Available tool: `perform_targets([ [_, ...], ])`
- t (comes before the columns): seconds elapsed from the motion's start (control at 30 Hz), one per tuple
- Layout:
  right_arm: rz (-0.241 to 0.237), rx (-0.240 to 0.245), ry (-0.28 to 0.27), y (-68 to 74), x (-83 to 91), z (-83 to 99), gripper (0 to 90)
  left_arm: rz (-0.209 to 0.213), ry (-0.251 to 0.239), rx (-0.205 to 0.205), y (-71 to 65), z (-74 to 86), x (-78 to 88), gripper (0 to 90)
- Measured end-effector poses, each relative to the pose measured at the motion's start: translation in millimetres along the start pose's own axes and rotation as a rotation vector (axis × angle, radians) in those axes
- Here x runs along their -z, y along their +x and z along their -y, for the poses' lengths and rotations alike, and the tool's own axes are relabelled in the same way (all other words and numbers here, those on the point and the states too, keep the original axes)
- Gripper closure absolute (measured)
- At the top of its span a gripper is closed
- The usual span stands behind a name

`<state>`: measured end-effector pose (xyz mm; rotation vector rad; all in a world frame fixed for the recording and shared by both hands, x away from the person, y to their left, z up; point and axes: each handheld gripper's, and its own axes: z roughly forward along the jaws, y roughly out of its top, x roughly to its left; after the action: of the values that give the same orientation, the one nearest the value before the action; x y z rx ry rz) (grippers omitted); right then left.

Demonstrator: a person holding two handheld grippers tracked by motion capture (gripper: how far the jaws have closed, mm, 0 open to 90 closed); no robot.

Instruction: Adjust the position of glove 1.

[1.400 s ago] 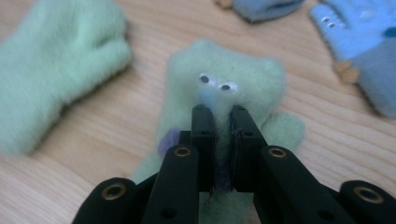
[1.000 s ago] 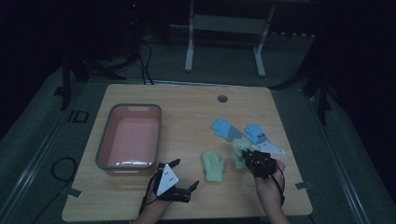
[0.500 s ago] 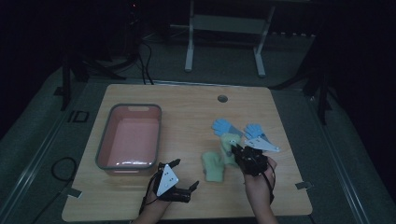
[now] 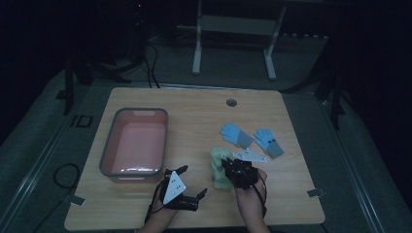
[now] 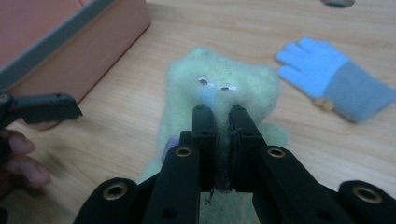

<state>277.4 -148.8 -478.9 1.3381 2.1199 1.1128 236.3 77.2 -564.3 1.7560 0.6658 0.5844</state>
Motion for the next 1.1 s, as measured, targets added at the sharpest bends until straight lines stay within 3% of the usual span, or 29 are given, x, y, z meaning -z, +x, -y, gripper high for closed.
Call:
perform_targets([
  [0.27, 0.017, 0.006, 0.03, -1.4, -4.1, 8.7, 83.1, 0.003, 0.004, 0.001, -0.1, -0.2, -0.6, 2.2],
  [0.57, 0.036, 0.003, 0.082, -6.0, -21.5, 24.9, 82.7, 0.002, 0.006, -0.002, -0.3, -0.2, -0.4, 2.2],
  [0.87, 0.027, -0.003, 0.127, -6.8, -38.6, 36.7, 79.7, 0.002, 0.007, -0.003, -0.4, -0.3, -0.7, 2.2],
  [1.1, 0.004, -0.002, 0.127, -10.8, -35.9, 35.8, 73.3, 0.013, 0.008, -0.001, 0.4, -0.3, -0.7, 2.2],
])
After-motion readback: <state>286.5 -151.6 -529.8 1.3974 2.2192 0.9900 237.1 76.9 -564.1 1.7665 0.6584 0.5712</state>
